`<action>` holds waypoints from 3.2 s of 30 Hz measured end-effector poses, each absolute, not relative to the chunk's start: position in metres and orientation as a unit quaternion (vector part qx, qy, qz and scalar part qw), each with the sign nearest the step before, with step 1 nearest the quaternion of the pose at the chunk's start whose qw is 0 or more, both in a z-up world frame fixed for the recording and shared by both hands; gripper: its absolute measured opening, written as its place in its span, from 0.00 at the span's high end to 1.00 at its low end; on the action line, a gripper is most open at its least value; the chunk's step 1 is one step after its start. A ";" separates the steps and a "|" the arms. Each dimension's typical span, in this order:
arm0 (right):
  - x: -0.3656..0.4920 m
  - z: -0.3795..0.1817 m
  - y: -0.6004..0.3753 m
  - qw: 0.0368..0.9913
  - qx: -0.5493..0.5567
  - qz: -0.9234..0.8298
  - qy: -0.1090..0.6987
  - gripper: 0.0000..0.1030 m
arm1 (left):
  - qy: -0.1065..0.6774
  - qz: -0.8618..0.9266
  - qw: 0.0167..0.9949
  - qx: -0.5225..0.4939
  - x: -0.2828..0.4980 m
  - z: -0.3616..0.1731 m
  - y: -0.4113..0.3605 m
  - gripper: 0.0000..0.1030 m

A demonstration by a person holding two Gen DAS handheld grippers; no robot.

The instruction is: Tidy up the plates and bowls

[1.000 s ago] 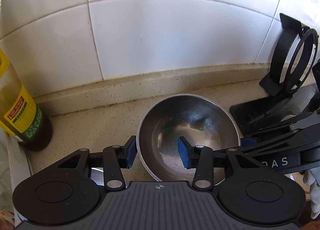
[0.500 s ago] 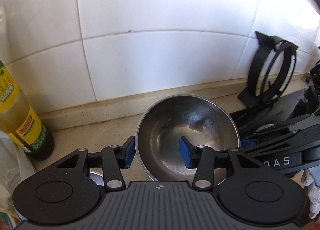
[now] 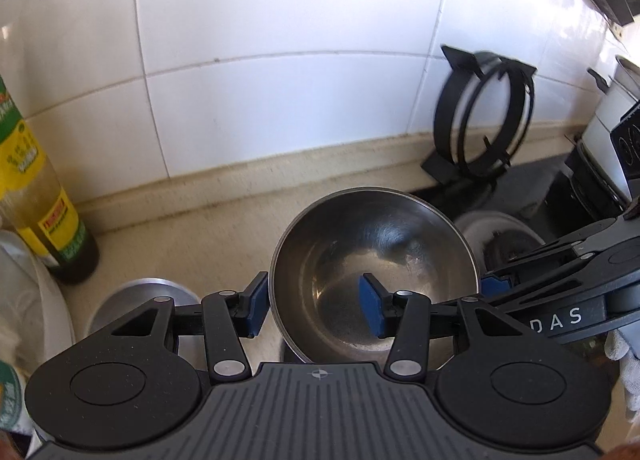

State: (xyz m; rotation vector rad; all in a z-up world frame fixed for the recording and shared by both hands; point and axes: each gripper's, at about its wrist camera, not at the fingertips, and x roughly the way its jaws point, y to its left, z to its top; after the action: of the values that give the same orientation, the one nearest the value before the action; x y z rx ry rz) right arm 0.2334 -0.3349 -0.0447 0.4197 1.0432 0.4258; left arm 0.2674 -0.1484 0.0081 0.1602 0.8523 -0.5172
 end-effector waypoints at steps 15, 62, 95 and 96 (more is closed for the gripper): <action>0.214 -0.050 -0.339 0.820 0.173 0.178 0.516 0.48 | 0.416 -0.235 0.878 0.039 0.249 0.002 -0.104 0.36; 0.360 -0.080 -0.177 0.780 0.051 0.340 0.523 0.46 | 0.443 -0.058 0.868 -0.216 0.259 -0.034 -0.016 0.37; 0.355 -0.093 -0.167 0.763 0.035 0.356 0.538 0.45 | 0.455 -0.016 0.866 -0.205 0.264 -0.059 -0.001 0.48; 0.355 -0.091 -0.168 0.762 0.034 0.362 0.536 0.45 | 0.454 -0.019 0.867 -0.203 0.264 -0.057 -0.002 0.47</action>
State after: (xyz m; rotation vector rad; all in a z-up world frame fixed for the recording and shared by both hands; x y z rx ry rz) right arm 0.3545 -0.1682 -0.0909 0.0729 1.1671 0.7867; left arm 0.2638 -0.0023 -0.0568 -0.4245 0.9509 -0.0396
